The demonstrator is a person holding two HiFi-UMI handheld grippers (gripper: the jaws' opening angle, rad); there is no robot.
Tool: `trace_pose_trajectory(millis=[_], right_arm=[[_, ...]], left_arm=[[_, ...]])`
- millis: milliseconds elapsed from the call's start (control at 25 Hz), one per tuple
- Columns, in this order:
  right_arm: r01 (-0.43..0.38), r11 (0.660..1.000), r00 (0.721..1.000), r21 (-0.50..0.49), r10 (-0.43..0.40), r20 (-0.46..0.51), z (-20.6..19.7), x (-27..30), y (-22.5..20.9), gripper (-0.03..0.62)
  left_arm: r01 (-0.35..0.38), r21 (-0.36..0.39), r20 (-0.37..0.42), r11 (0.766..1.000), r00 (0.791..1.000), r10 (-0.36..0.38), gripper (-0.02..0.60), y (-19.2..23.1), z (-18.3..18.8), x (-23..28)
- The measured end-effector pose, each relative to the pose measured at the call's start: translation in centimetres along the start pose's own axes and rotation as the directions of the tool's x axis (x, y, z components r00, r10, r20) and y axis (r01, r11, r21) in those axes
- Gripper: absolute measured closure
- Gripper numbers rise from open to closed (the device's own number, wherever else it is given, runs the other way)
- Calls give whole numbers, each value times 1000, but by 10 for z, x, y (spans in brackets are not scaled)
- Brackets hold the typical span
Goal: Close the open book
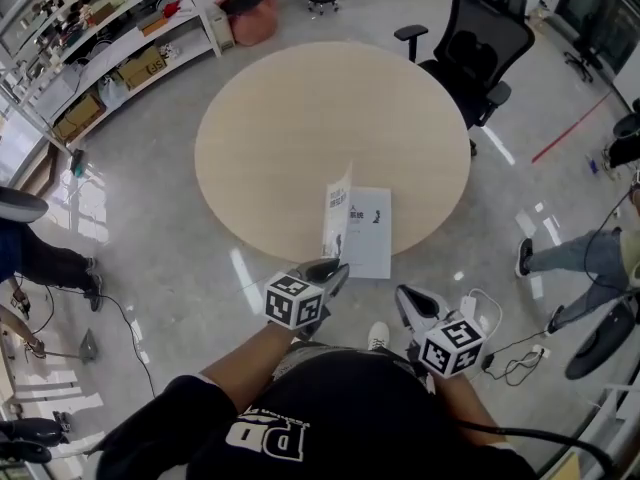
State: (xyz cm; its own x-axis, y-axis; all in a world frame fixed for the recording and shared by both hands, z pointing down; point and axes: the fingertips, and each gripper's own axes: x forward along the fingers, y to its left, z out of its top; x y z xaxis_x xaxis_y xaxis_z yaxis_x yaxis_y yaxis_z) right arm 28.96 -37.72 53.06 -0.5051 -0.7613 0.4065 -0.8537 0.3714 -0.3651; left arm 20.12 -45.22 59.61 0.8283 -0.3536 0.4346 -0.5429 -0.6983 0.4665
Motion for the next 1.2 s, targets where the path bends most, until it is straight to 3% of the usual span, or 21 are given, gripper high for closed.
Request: trace_pose_trajectory(millis=[240,400,720,920,1200], right_arm=[[9,1000,1000,7,-9,0,-1,-4,-5,586],[5,1000,1000,3,-5,-7,-4,-2,-1,586],[-7,1000,1000,-9,7,-27,-5,10,9,586],[-15,999,999,-30,13,-49,-8,21,18,586],[-31,996,997,-85,25,-68,-11,35,52,586]], left_arm=[[131,100,-125,986,985,-118,486,-37,-23,15],[169,181,-166,969,976,-139,486,-49,-32,12],[142,165,-129,976,984,-122,506,-38,-29,-9],[129,180,-102,975,988,-112,555,-36,-25,-26],[177,179,-80,968,983,-165,574,-43,-18,-61]])
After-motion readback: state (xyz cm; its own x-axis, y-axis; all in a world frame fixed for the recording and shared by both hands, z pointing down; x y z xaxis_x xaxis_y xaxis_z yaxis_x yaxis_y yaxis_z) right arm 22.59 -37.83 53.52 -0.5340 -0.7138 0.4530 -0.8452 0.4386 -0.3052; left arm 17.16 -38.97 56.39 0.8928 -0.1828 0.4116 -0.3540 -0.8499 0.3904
